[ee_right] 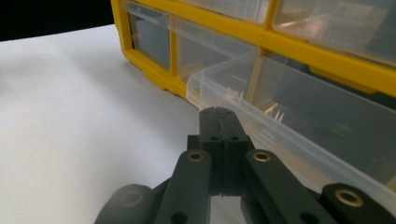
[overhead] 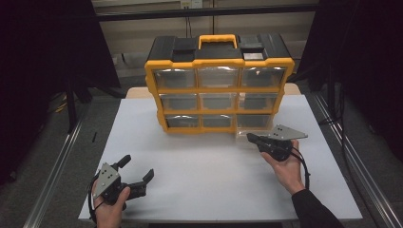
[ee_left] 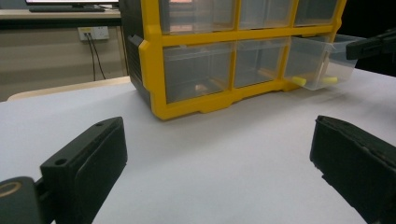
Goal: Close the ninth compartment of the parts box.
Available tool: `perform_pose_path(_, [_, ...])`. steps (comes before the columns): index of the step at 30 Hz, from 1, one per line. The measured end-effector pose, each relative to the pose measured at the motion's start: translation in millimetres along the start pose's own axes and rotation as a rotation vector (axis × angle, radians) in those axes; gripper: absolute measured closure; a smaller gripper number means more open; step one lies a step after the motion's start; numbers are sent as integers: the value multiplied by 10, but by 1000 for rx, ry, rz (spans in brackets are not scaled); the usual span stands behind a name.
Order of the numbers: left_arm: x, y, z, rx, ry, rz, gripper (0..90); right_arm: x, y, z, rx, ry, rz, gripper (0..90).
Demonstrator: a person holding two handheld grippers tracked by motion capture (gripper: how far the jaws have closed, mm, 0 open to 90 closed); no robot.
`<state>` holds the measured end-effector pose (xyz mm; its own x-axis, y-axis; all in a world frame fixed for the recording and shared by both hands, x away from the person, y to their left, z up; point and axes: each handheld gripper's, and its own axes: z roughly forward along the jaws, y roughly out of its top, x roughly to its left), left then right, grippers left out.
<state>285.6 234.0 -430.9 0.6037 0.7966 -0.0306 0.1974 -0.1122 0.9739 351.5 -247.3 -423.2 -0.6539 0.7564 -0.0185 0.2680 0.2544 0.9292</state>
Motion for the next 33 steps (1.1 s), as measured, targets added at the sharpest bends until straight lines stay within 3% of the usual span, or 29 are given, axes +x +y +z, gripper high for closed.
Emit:
perform_pose_path(15, [3,0,0,2,-1,1,40,-55,-32,73,9,-9,20,900])
perform_pose_path(20, [4,2,-5,2,0,4,40,-84,-75,111,37,-13,21,900])
perform_pose_path(33, [6,1,0,-1,-1,0,40,-150,-72,167,34,-36,33,900])
